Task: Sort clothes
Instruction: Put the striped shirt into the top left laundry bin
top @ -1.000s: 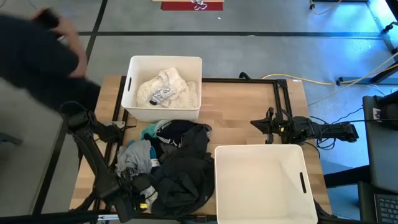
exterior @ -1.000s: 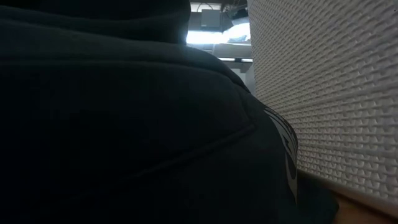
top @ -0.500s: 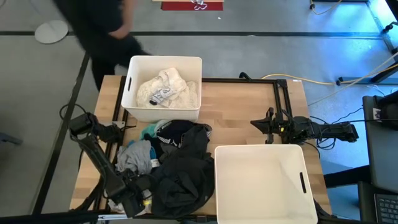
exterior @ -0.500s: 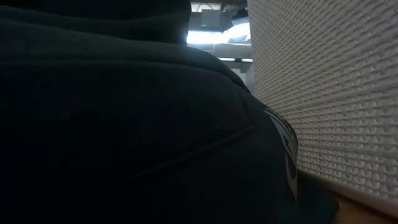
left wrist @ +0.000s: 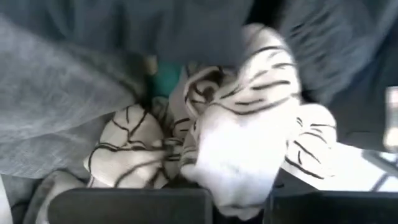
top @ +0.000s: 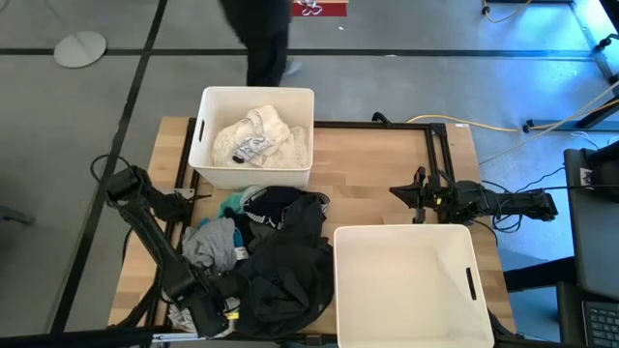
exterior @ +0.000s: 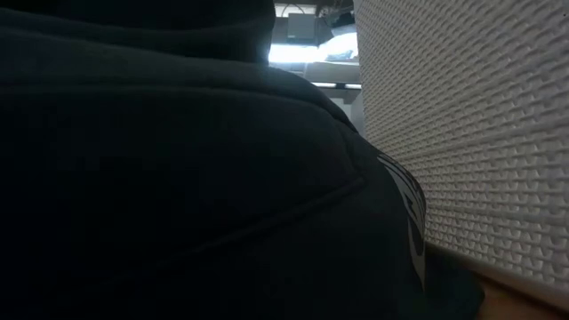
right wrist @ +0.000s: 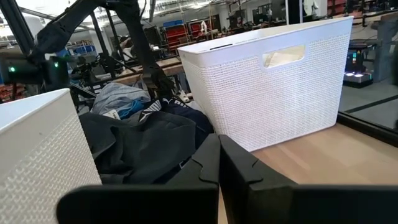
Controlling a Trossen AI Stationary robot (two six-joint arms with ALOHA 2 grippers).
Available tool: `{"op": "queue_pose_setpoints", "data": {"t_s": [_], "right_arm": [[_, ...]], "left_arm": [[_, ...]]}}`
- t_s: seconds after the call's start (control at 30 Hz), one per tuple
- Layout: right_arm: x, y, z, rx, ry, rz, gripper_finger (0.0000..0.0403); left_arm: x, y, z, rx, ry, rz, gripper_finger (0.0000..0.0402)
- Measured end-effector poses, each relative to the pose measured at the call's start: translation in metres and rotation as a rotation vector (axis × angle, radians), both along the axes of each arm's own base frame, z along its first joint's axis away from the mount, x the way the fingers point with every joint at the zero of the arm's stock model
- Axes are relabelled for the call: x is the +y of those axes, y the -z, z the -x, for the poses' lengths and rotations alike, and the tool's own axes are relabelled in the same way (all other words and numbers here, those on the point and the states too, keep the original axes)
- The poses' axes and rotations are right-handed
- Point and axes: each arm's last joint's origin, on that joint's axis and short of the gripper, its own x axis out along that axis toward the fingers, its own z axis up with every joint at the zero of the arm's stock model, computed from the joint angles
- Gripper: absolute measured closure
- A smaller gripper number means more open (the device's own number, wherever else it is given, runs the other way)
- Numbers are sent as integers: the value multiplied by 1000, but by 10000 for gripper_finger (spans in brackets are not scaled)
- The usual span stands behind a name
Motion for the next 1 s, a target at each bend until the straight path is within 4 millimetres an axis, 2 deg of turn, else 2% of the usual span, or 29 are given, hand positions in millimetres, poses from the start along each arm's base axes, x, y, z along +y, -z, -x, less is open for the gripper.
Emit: {"op": "queue_pose_setpoints", "data": {"t_s": [0.27,0.6,0.73,1.0], "right_arm": [[0,0,0,1,0,1,400],[0,0,0,3,0,1,400],[0,0,0,4,0,1,400],[0,0,0,-3,0,-1,400]], "left_arm": [[21,-47,-3,-263,-41,55,387],[62,-96,-4,-520,-43,33,388],[79,-112,-4,-630,-21,-7,383],[126,-138,-9,-787,8,-188,375]]}}
